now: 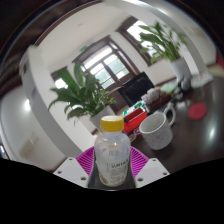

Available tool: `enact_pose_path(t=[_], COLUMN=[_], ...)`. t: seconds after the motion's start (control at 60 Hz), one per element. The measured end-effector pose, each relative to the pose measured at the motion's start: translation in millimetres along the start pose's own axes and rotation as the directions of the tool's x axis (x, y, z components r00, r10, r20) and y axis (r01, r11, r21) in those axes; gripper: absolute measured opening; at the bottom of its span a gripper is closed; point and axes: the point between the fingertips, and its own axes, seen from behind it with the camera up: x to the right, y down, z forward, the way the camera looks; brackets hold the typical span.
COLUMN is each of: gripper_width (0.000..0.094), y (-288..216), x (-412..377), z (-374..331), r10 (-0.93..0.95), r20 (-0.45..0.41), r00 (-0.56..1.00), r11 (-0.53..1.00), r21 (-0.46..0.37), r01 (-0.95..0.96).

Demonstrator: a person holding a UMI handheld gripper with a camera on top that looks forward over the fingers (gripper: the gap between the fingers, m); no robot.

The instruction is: Pour water

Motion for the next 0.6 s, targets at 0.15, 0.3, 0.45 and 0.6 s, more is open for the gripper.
enact_pose_path(t=[0.15, 0.3, 0.45, 0.6], gripper_width=[0.0463, 0.0465, 0.046, 0.0461], y=[-34, -78, -91, -84], x=[-25, -21, -5, 2], z=[27, 34, 34, 33], r10=[0.43, 0.745, 0.881, 0.92], r20=[0.103, 0.229, 0.3, 0.313], r00=[0.897, 0.627, 0.367, 0.234], r11=[0.899, 0.623, 0.352, 0.216], r21=[0.049, 0.1, 0.105, 0.094], r01=[-0.436, -0.776, -0.93, -0.972])
